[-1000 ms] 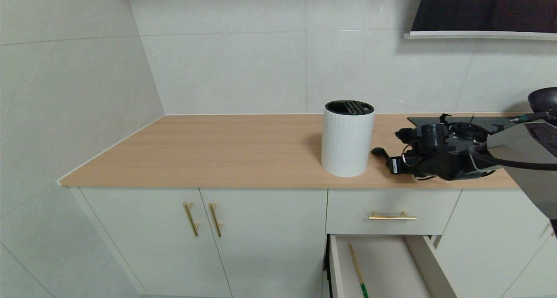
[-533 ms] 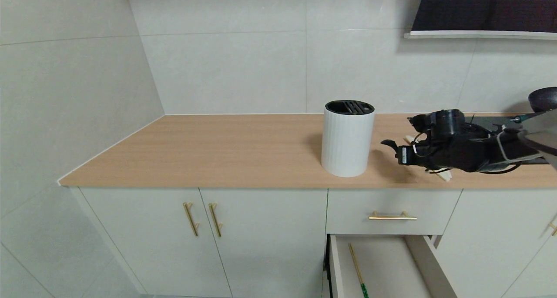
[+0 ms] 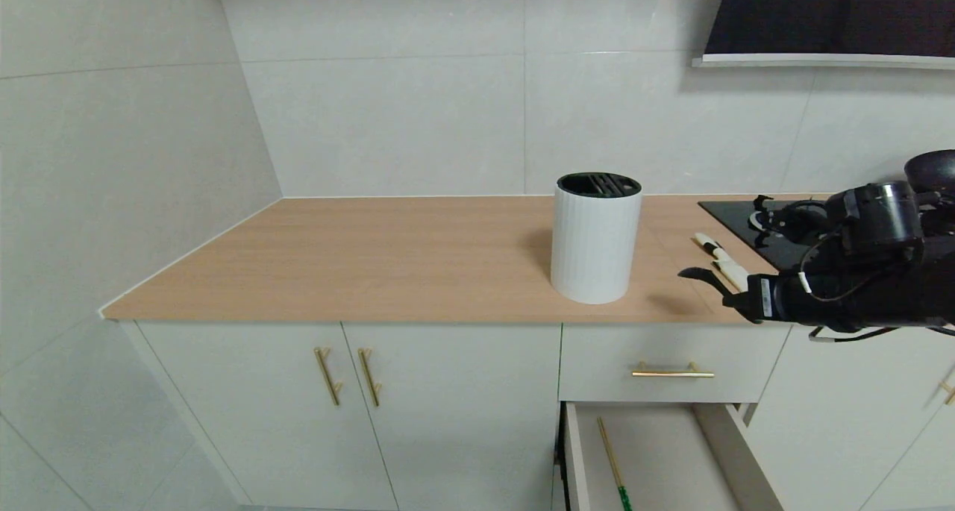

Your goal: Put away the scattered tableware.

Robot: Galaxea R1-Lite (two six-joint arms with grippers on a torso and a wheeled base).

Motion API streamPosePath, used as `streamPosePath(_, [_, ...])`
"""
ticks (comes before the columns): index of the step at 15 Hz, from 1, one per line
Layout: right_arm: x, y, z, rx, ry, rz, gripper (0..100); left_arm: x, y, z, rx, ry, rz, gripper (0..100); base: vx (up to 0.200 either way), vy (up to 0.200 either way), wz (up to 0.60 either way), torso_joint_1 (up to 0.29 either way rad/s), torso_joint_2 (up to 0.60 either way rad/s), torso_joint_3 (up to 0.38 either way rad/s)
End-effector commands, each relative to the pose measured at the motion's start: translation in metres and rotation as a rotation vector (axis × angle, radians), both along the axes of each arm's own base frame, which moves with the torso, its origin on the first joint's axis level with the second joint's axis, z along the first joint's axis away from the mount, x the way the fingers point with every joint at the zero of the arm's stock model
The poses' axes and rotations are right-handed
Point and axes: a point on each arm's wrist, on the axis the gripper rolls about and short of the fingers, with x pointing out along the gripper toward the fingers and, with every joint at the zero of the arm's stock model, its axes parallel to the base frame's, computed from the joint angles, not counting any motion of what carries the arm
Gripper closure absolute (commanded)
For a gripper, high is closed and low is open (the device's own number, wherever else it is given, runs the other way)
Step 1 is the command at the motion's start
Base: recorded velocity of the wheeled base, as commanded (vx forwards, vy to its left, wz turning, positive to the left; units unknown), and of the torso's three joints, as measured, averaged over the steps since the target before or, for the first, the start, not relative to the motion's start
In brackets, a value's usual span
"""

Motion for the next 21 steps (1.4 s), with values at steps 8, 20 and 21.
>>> streamPosePath(8, [-0.014,-0.001,-0.017,-0.062,0.045,0.053,100,0.000,0.000,0.000,0.000,0.000,0.000,0,0.000,0.000,0.00,-0.021,0.05,0.028])
streamPosePath(20, [-0.011,0.002,-0.035,-0.099,0.098,0.089,100,0.000,0.000,0.000,0.000,0.000,0.000,0,0.000,0.000,0.00,-0.198,0.47,0.277])
streamPosePath(21, [-0.009,0.002,-0.038,-0.099,0.104,0.091,100,0.000,0.000,0.000,0.000,0.000,0.000,0,0.000,0.000,0.00,-0.173,0.47,0.295])
